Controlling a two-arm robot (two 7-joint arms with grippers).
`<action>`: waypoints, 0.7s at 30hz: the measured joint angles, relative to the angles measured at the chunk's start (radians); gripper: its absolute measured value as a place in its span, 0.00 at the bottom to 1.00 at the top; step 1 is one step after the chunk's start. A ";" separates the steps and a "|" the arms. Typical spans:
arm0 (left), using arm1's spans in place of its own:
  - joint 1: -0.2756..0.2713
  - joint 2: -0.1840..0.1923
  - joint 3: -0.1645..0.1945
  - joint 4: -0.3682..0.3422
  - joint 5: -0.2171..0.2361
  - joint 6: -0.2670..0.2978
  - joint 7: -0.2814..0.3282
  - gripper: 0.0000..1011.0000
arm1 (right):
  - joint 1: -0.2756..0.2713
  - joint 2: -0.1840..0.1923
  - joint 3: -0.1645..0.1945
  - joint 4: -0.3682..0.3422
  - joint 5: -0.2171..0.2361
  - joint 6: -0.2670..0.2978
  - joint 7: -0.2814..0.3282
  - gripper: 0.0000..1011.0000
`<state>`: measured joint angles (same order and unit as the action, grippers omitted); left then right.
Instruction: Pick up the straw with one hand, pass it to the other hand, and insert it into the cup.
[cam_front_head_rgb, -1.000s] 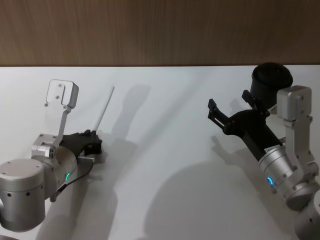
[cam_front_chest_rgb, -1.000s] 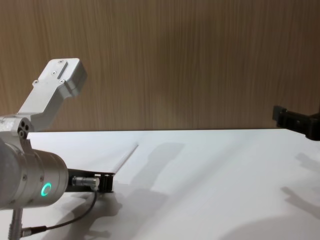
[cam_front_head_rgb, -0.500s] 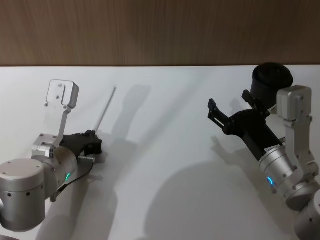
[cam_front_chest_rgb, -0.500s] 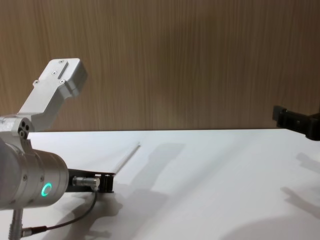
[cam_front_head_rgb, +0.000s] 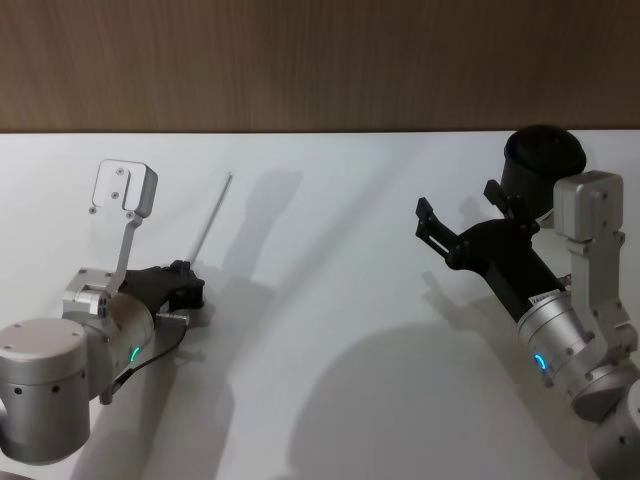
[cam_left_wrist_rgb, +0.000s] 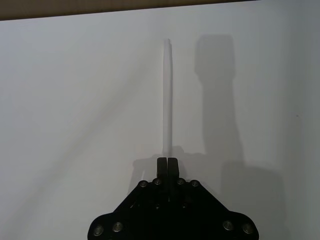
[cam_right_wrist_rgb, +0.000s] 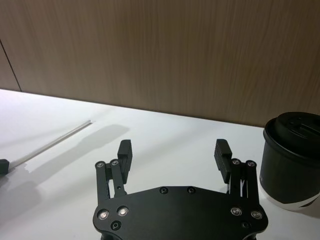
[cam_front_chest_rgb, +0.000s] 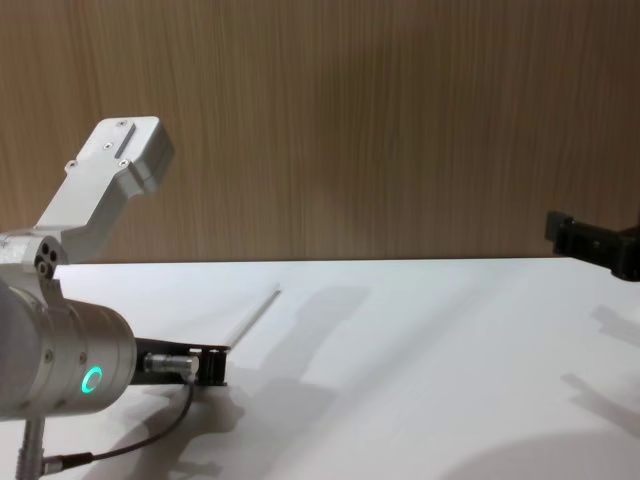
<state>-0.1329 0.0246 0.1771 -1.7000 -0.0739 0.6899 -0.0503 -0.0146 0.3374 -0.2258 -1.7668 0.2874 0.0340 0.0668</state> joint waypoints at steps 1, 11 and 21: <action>0.001 0.002 0.000 -0.001 0.000 -0.002 -0.003 0.01 | 0.000 0.000 0.000 0.000 0.000 0.000 0.000 0.99; 0.014 0.028 0.012 -0.020 0.000 -0.045 -0.048 0.01 | 0.000 0.000 0.000 0.000 0.000 0.000 0.000 0.99; 0.025 0.065 0.023 -0.058 0.002 -0.121 -0.105 0.01 | 0.000 0.000 0.000 0.000 0.000 0.000 0.000 0.99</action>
<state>-0.1083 0.0897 0.2005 -1.7584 -0.0722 0.5694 -0.1548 -0.0146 0.3374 -0.2259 -1.7668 0.2873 0.0340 0.0668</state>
